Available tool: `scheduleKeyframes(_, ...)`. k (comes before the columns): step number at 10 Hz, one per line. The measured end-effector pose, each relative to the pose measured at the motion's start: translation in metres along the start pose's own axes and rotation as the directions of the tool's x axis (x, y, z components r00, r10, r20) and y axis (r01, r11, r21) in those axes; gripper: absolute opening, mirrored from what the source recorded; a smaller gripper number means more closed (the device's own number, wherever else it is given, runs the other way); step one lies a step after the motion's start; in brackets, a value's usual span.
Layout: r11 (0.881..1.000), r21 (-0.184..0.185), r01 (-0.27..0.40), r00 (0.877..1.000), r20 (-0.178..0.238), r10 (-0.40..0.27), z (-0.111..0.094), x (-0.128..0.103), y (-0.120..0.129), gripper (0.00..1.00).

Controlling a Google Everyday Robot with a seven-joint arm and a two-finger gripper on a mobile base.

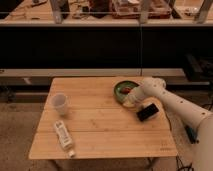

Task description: Drag the ceramic bowl in a circle

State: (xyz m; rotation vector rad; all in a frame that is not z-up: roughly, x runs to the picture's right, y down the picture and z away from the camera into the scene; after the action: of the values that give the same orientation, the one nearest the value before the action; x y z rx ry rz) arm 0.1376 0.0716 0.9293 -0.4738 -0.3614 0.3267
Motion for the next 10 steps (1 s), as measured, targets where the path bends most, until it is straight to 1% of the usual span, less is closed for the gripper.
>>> scheduleKeyframes(1,1.0,0.006,0.022,1.0,0.005,-0.022,0.005,-0.013,-0.013,0.07)
scheduleKeyframes(2,0.999,0.005,0.053,0.999,0.013,-0.053,0.01,-0.031,-0.02,0.07)
scheduleKeyframes(3,0.995,-0.011,0.099,0.995,0.025,-0.098,0.019,-0.054,-0.018,0.07)
scheduleKeyframes(4,0.985,-0.034,0.168,0.985,0.05,-0.167,0.029,-0.087,-0.007,0.07)
scheduleKeyframes(5,0.971,-0.045,0.234,0.97,0.084,-0.23,0.032,-0.118,0.007,0.07)
scheduleKeyframes(6,0.957,-0.055,0.286,0.954,0.114,-0.279,0.031,-0.141,0.021,0.07)
scheduleKeyframes(7,0.931,-0.075,0.356,0.926,0.16,-0.341,0.03,-0.167,0.047,0.07)
scheduleKeyframes(8,0.911,-0.093,0.402,0.904,0.197,-0.379,0.028,-0.182,0.069,0.07)
scheduleKeyframes(9,0.894,-0.116,0.432,0.889,0.223,-0.4,0.027,-0.187,0.091,0.07)
scheduleKeyframes(10,0.881,-0.139,0.452,0.878,0.242,-0.412,0.025,-0.186,0.109,0.07)
